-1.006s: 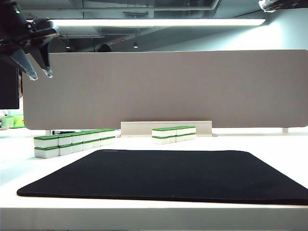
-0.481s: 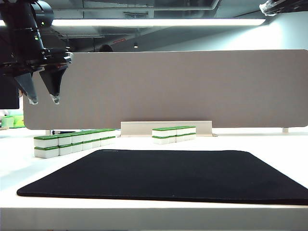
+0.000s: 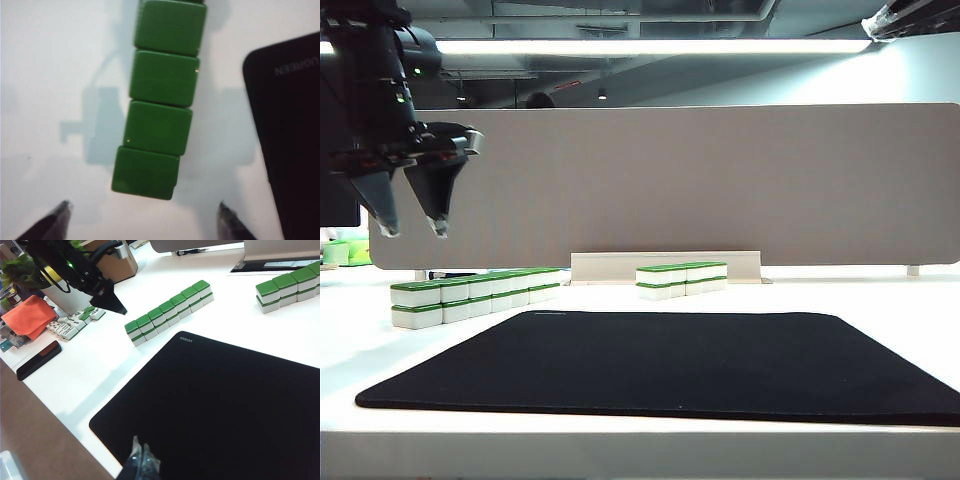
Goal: Take a mahjong tile from the mahjong wall and then place it on the table close to you.
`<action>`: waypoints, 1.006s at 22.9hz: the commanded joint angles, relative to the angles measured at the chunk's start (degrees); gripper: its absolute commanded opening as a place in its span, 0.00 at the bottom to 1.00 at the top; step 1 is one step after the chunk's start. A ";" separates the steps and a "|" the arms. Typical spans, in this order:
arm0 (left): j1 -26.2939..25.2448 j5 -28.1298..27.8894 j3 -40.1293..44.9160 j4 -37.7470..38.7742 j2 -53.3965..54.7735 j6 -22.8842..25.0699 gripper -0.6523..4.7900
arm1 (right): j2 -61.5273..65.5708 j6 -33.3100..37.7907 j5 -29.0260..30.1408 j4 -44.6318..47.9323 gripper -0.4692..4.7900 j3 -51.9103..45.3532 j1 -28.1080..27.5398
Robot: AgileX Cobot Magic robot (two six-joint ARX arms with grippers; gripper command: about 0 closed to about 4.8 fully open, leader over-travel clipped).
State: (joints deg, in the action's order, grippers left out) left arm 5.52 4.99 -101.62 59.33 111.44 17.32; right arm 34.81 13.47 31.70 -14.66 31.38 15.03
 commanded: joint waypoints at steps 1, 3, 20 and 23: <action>0.22 0.28 -0.24 0.31 1.62 2.21 0.81 | -0.11 0.00 0.39 0.22 0.09 0.33 0.02; 0.22 0.09 -0.24 0.37 3.10 2.21 0.81 | -0.11 0.02 0.39 0.02 0.09 0.33 0.02; 0.20 -2.43 -0.24 -0.94 10.16 2.21 0.80 | -0.11 0.02 0.37 -0.15 0.09 0.33 0.00; 0.20 -2.43 -0.24 -1.18 10.58 2.21 0.80 | -0.11 0.02 0.37 -0.17 0.09 0.33 0.00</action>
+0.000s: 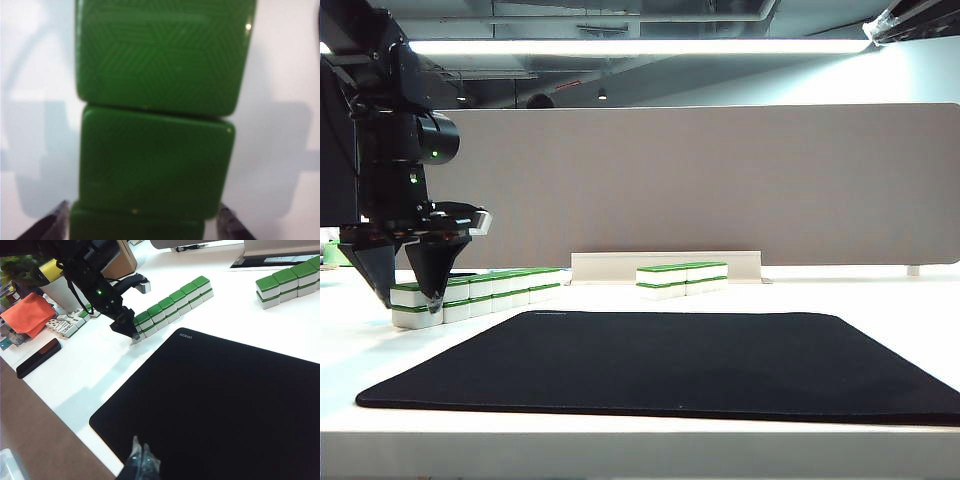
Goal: Take a mahjong tile from the mahjong wall and then place it on the table close to you.
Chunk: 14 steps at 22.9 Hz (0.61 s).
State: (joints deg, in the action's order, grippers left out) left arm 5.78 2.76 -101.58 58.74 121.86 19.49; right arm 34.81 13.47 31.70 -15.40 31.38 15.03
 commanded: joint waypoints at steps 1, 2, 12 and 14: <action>-0.07 -0.17 -0.28 -0.63 0.20 0.04 0.80 | -0.11 0.02 0.37 0.57 0.09 0.33 0.00; -0.07 -0.17 -0.28 -0.83 0.28 0.04 0.80 | -0.11 0.02 0.37 0.59 0.09 0.33 0.00; -0.07 -0.20 -0.26 -1.16 1.01 0.02 0.79 | -0.02 0.02 0.33 0.59 0.09 0.33 0.00; -0.07 -0.20 -0.26 -1.16 1.01 0.02 0.79 | -0.02 0.02 0.20 0.59 0.09 0.33 0.00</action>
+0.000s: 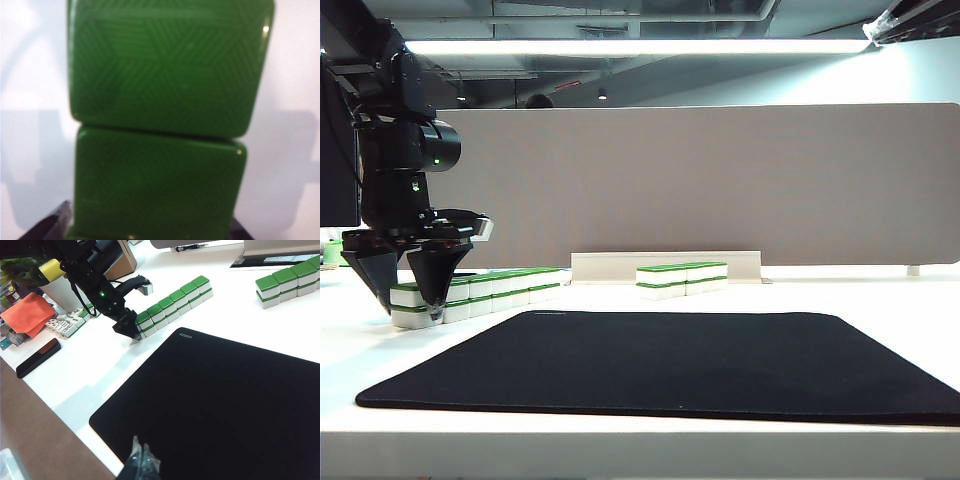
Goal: Take a mahjong tile from the mahjong wall and then place it on the table close to you.
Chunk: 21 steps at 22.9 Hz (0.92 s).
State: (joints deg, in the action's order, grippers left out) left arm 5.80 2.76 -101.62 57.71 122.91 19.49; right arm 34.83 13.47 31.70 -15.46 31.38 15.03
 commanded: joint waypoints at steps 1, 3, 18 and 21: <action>-0.09 -0.20 -0.22 -0.20 -0.04 0.02 0.79 | -0.04 0.02 0.17 0.66 0.09 0.33 0.00; -0.09 -0.20 -0.24 -0.20 -0.04 0.02 0.79 | -0.04 0.00 0.17 0.66 0.09 0.33 0.00; -0.07 -0.17 -0.22 -0.31 0.90 0.02 0.60 | -0.02 0.00 0.15 0.68 0.09 0.33 0.00; -0.07 -0.17 -0.24 -0.35 0.90 0.00 0.60 | -0.02 0.02 0.15 0.68 0.09 0.33 0.00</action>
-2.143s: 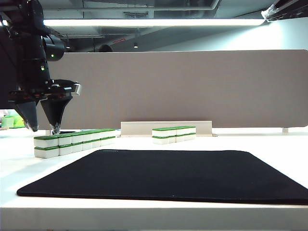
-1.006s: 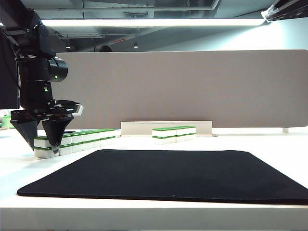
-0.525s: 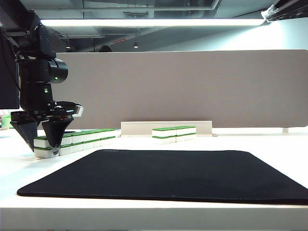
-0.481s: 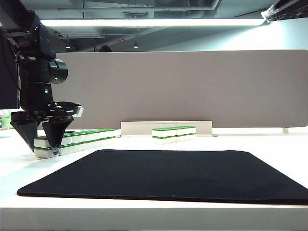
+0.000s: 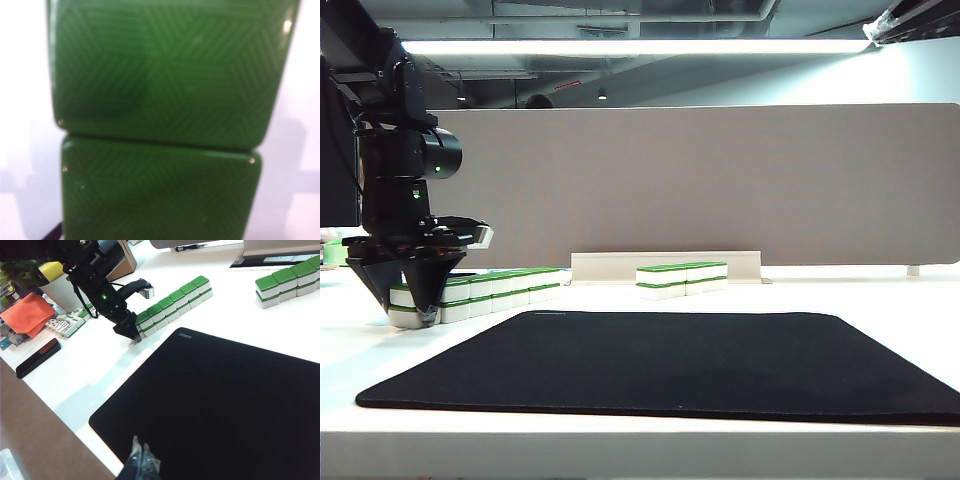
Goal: Take a mahjong tile from the mahjong wall and then place it on the table close to you.
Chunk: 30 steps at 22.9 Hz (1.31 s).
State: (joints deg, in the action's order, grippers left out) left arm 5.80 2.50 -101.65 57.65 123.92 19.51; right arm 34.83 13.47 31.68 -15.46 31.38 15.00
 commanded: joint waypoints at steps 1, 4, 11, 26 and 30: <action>-0.07 0.09 -0.22 -0.28 -0.11 -0.02 0.60 | -0.02 0.02 0.17 0.68 0.09 0.33 0.02; -0.07 0.09 -0.22 -0.02 -0.13 -0.07 0.49 | -0.02 0.00 0.17 0.68 0.09 0.33 0.02; -0.07 0.09 -0.28 1.42 -0.31 -2.23 0.49 | -0.04 0.00 0.17 0.68 0.09 0.33 0.02; 2.86 1.01 -0.35 5.35 -10.69 -4.04 0.49 | -0.04 0.00 0.20 0.68 0.09 0.33 0.04; 8.66 1.38 -0.35 3.91 -12.28 -3.39 0.49 | -0.04 0.02 0.20 0.68 0.09 0.33 0.02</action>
State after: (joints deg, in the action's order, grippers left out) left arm 12.86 3.27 -101.80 62.33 111.77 15.62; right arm 34.85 13.47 31.68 -15.46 31.38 15.00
